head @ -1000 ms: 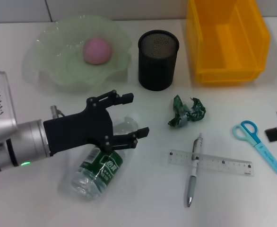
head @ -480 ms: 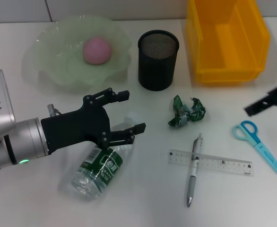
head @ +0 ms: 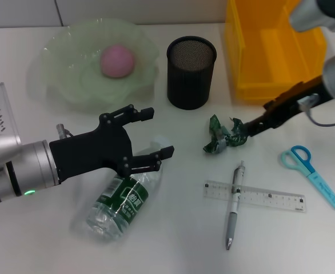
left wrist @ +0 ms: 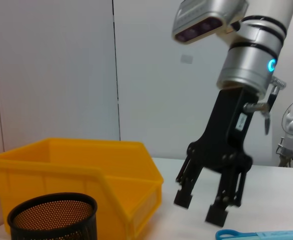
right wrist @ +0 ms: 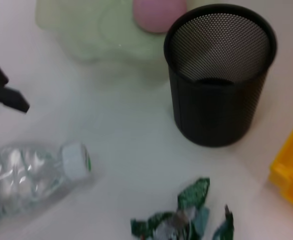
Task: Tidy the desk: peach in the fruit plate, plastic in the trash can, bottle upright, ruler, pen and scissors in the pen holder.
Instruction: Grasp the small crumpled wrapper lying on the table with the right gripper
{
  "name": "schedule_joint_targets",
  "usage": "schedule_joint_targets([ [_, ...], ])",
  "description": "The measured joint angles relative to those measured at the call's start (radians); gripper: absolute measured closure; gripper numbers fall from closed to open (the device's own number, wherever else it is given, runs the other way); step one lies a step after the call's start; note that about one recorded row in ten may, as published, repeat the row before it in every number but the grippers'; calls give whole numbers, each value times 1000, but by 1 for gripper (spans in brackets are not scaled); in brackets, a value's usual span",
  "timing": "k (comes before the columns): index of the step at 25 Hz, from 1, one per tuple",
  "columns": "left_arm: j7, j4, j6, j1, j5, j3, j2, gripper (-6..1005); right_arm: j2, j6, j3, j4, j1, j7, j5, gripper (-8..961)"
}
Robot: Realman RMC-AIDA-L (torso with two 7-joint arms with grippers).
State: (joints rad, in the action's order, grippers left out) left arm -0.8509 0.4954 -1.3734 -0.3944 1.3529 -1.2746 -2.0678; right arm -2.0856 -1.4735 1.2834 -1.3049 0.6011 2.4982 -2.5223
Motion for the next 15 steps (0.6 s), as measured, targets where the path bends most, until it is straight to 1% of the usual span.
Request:
schedule_joint_targets([
  [2, -1, 0, 5, -6, 3, 0, 0, 144, -1, 58, 47, 52, 21, 11, 1, 119],
  [3, -1, 0, 5, -6, 3, 0, 0, 144, -1, 58, 47, 52, 21, 11, 1, 119],
  [4, -3, 0, 6, -10, 4, 0, 0, 144, -2, 82, 74, 83, 31, 14, 2, 118],
  [5, -3, 0, 6, -10, 4, 0, 0, 144, -2, 82, 74, 83, 31, 14, 2, 118],
  [12, -5, -1, 6, -6, 6, 0, 0, 146, -2, 153, 127, 200, 70, 14, 44, 119],
  [15, -5, -1, 4, 1, 6, 0, 1, 147, -1, 197, 166, 253, 83, 14, 48, 119],
])
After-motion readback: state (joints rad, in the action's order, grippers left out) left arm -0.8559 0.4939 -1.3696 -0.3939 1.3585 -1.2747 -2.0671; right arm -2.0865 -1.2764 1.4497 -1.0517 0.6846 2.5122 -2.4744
